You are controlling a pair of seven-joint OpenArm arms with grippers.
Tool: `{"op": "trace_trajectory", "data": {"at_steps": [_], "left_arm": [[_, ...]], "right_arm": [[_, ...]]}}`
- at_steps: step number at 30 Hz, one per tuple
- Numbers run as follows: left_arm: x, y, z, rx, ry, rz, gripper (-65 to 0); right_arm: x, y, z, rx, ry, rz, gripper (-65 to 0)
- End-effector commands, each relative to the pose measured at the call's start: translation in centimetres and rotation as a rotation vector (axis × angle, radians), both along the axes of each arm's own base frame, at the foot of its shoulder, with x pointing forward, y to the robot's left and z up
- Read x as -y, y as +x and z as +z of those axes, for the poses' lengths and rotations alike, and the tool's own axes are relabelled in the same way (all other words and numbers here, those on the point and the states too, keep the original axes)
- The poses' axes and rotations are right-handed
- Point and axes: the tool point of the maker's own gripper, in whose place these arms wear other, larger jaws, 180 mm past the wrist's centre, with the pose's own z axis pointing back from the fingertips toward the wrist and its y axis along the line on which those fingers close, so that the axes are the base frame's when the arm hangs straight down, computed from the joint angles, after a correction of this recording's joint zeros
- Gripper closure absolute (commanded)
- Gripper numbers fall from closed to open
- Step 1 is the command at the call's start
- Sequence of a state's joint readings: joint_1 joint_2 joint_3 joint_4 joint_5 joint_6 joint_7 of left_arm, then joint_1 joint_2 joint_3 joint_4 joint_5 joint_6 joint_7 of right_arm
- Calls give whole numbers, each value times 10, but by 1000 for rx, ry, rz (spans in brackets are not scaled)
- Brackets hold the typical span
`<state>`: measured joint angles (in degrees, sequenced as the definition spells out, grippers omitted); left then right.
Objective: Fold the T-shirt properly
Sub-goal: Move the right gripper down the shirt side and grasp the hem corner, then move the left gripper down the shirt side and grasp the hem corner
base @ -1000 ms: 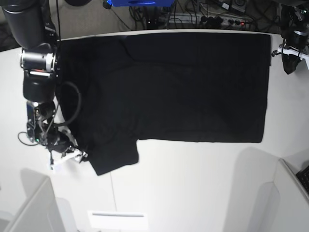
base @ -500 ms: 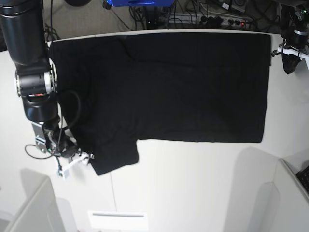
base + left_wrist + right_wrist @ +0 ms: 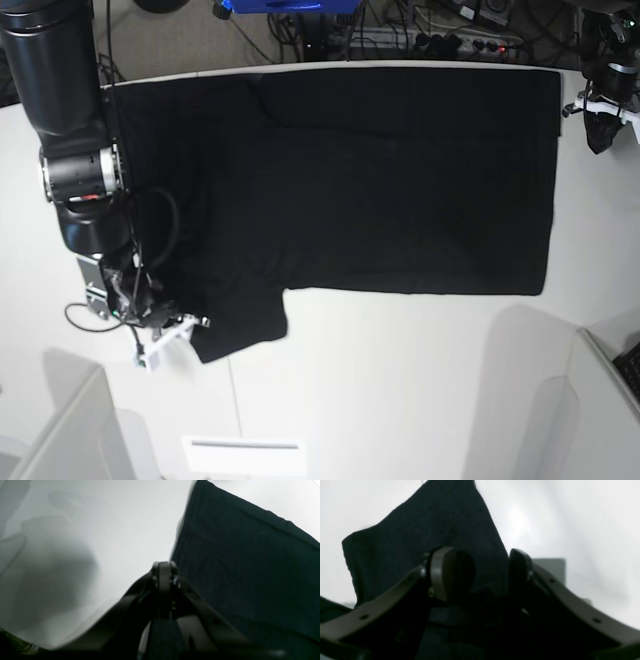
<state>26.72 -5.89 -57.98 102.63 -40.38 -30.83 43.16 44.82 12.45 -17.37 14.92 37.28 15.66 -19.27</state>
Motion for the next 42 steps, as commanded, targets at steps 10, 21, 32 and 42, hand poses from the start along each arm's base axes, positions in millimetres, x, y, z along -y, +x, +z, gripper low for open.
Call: {"op": "trace_trajectory", "data": {"at_steps": [10, 21, 32, 42], "left_arm": [[-7, 11, 15, 42, 33, -14, 0], [-26, 63, 55, 177, 86, -35, -436], [-56, 131, 30, 117, -72, 4, -441], [-56, 197, 1, -32, -138, -105, -441]], "right_arm": [[4, 7, 8, 40, -2, -6, -41], [4, 8, 9, 42, -2, -5, 0], [4, 7, 8, 37, -2, -4, 0], [4, 8, 9, 39, -2, -4, 0]]}}
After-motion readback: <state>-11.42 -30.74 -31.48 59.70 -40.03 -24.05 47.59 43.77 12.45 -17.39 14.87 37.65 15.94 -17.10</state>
